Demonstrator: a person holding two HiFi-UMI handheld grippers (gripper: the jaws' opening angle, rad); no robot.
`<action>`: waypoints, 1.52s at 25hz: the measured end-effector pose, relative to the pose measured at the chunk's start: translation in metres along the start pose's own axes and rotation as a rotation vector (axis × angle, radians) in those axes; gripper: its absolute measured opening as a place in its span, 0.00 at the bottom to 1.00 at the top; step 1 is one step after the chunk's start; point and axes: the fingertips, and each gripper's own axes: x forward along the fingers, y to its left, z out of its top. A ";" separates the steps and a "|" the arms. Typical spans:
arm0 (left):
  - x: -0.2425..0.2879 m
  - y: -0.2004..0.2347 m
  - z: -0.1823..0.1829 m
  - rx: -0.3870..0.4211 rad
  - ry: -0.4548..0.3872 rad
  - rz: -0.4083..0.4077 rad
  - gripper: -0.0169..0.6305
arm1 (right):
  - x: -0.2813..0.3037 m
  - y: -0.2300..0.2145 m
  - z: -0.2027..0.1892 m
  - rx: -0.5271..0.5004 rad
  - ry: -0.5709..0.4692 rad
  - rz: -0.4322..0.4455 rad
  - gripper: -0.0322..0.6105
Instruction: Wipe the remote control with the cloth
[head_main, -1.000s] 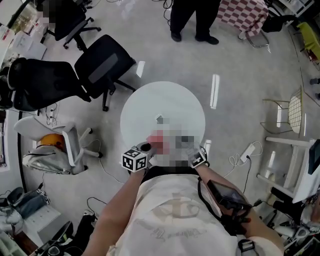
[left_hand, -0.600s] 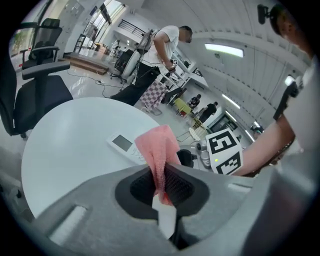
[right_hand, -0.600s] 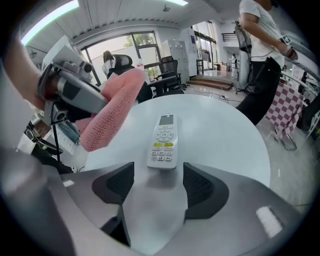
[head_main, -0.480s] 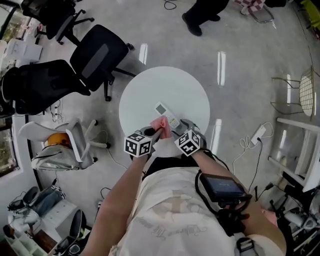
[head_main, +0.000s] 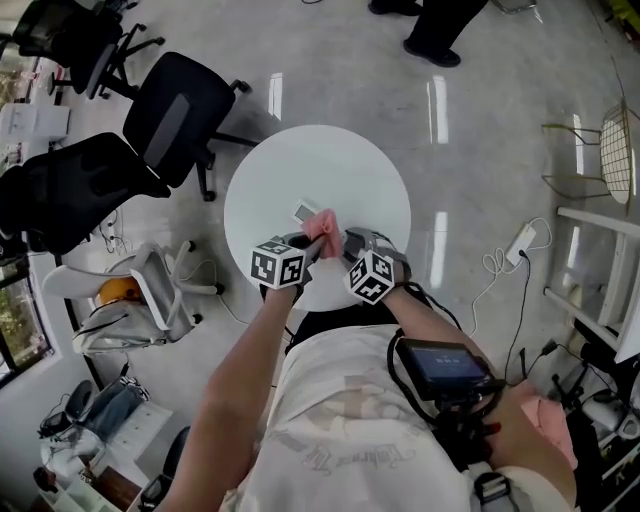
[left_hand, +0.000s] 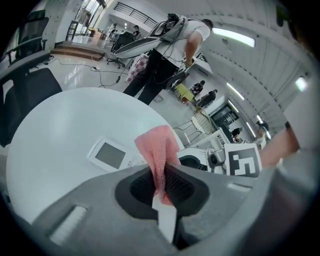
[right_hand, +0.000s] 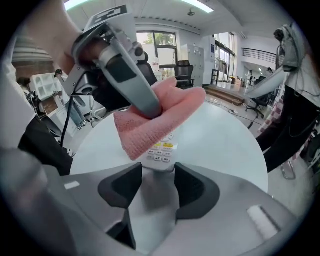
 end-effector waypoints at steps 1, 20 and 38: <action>0.004 0.000 0.000 0.003 0.020 0.004 0.06 | 0.000 -0.001 0.001 -0.009 0.001 0.005 0.38; 0.069 -0.011 0.010 0.142 0.295 0.141 0.05 | -0.014 -0.033 -0.013 -0.159 0.056 0.113 0.37; 0.014 0.057 0.015 0.046 0.277 0.258 0.05 | -0.013 -0.029 0.000 -0.192 0.057 0.148 0.37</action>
